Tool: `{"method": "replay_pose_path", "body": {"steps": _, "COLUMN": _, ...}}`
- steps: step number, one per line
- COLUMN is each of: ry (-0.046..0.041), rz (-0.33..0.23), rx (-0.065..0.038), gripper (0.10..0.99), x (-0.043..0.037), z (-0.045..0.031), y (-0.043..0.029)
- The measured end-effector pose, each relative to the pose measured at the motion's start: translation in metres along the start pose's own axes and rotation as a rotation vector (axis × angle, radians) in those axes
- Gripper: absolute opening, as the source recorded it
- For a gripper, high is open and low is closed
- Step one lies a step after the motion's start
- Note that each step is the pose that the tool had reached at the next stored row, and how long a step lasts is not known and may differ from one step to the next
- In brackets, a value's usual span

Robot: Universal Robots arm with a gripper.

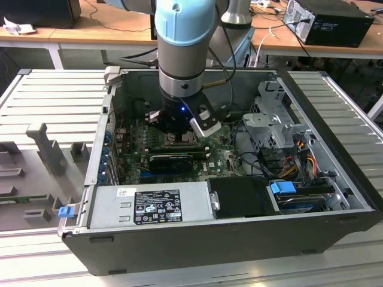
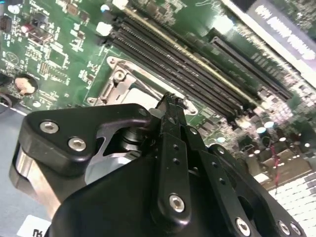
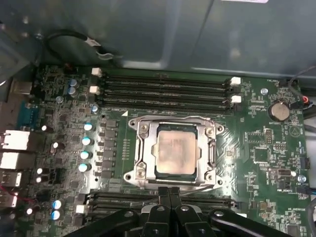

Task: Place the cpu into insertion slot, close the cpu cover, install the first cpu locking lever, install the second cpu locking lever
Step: 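Install the second cpu locking lever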

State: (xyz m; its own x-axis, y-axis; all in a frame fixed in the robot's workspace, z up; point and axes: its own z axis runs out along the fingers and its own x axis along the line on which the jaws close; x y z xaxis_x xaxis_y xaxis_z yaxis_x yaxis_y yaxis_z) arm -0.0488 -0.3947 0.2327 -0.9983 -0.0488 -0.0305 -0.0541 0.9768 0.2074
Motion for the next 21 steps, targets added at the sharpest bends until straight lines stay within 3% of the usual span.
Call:
{"method": "replay_pose_path", "body": {"steps": 4, "ry": 0.0010, "rz": -0.001, "rx": -0.001, "gripper": 0.106, "x": 0.0128, "z": 0.0025, "y": -0.0016}}
{"method": "replay_pose_path", "body": {"steps": 9, "ry": 0.0037, "rz": -0.002, "rx": -0.003, "gripper": 0.106, "x": 0.0143, "z": 0.0145, "y": -0.0042}}
{"method": "replay_pose_path", "body": {"steps": 12, "ry": 0.0020, "rz": -0.002, "rx": -0.034, "gripper": 0.106, "x": 0.0206, "z": 0.0150, "y": -0.0077}}
{"method": "replay_pose_path", "body": {"steps": 13, "ry": 0.0005, "rz": -0.001, "rx": -0.057, "gripper": 0.106, "x": 0.0234, "z": 0.0147, "y": -0.0109}}
{"method": "replay_pose_path", "body": {"steps": 16, "ry": -0.0002, "rz": -0.001, "rx": -0.068, "gripper": 0.106, "x": 0.0282, "z": 0.0178, "y": -0.0133}}
{"method": "replay_pose_path", "body": {"steps": 19, "ry": -0.0003, "rz": -0.001, "rx": -0.075, "gripper": 0.106, "x": 0.0314, "z": 0.0285, "y": -0.0157}}
{"method": "replay_pose_path", "body": {"steps": 20, "ry": -0.0006, "rz": -0.001, "rx": -0.082, "gripper": 0.106, "x": 0.0317, "z": 0.0304, "y": -0.0161}}
{"method": "replay_pose_path", "body": {"steps": 21, "ry": -0.0014, "rz": 0.000, "rx": -0.095, "gripper": 0.106, "x": 0.0335, "z": 0.0321, "y": -0.0164}}
